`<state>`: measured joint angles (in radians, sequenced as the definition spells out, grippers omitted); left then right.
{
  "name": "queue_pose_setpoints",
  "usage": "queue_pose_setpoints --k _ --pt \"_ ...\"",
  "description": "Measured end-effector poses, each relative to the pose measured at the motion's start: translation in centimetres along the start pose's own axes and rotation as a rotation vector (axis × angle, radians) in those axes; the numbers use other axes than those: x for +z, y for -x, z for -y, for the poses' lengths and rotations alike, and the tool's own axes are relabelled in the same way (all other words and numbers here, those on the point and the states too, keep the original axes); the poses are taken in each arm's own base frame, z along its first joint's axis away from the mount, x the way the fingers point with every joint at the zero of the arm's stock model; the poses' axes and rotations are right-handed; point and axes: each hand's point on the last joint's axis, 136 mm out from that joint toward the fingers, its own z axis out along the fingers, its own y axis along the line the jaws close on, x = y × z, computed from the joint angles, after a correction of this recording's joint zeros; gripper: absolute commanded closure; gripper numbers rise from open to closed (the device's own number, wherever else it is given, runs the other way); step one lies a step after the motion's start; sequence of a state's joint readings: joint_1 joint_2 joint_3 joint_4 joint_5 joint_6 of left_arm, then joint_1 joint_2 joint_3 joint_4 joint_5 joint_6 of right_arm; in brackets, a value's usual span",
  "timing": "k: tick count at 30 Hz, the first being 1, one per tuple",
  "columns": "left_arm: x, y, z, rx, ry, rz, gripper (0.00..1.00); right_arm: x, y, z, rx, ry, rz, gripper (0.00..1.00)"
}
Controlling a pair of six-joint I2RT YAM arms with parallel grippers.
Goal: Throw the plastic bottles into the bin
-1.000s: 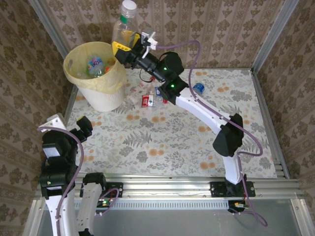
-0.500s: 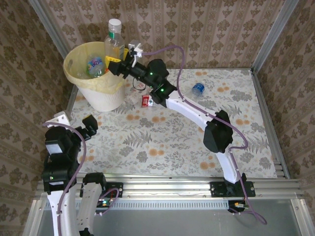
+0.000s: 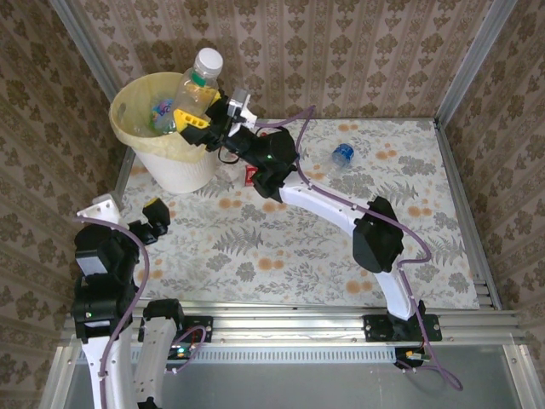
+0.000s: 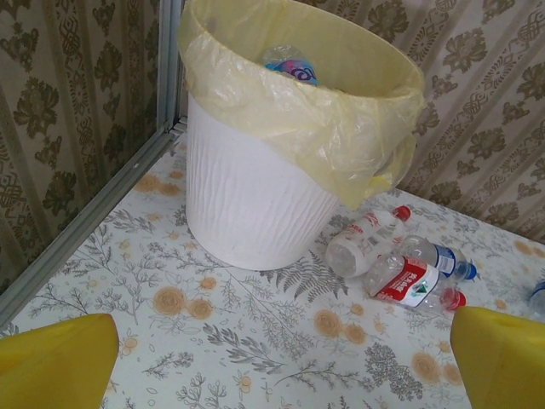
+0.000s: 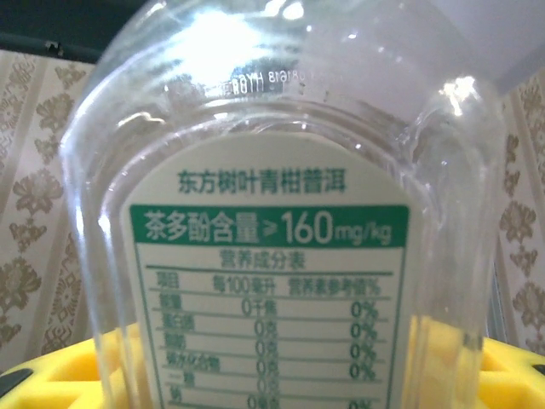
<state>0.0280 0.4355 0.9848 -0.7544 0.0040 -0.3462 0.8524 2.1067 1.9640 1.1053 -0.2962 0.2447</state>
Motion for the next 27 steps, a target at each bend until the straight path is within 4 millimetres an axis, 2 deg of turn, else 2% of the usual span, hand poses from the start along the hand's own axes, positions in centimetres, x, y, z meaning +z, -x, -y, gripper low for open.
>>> queue_pose_setpoints --k 7,9,11,13,15,16,18,19,22,24,27 --pt "0.1 0.0 -0.1 0.010 0.009 0.000 0.00 2.1 3.5 0.3 -0.038 0.011 0.079 0.52" --pt "0.2 0.0 -0.2 0.015 0.011 -0.003 0.00 3.0 3.2 0.8 -0.036 0.006 0.068 0.53" --pt "0.4 0.0 -0.2 0.021 0.012 -0.007 0.00 3.9 2.0 1.7 -0.026 -0.011 0.030 0.54" --pt "0.7 0.0 -0.1 0.026 0.012 -0.015 0.00 4.9 0.4 3.1 -0.012 -0.045 -0.021 0.44" --pt "1.0 -0.1 -0.1 0.027 0.013 -0.019 0.00 4.9 -1.3 4.3 0.000 -0.078 -0.053 0.25" --pt "1.2 -0.2 -0.1 0.026 0.010 -0.022 0.00 4.6 -2.4 4.9 0.019 -0.095 -0.072 0.22" --pt "1.4 -0.6 -0.1 0.025 0.008 -0.032 0.00 3.7 -5.3 6.4 0.070 -0.128 -0.141 0.09" --pt "1.6 -0.8 -0.2 0.025 0.006 -0.038 0.00 3.0 -7.4 7.4 0.098 -0.153 -0.198 0.03" --pt "2.1 -1.5 -0.1 0.016 -0.004 -0.054 0.00 0.6 -13.2 9.3 0.156 -0.204 -0.353 0.00" --pt "2.5 -1.9 -0.1 0.000 -0.011 -0.062 0.00 -1.1 -16.3 10.2 0.196 -0.226 -0.444 0.00" --pt "3.1 -2.4 0.1 -0.024 -0.025 -0.077 0.00 -2.2 -17.9 10.5 0.250 -0.231 -0.508 0.00"
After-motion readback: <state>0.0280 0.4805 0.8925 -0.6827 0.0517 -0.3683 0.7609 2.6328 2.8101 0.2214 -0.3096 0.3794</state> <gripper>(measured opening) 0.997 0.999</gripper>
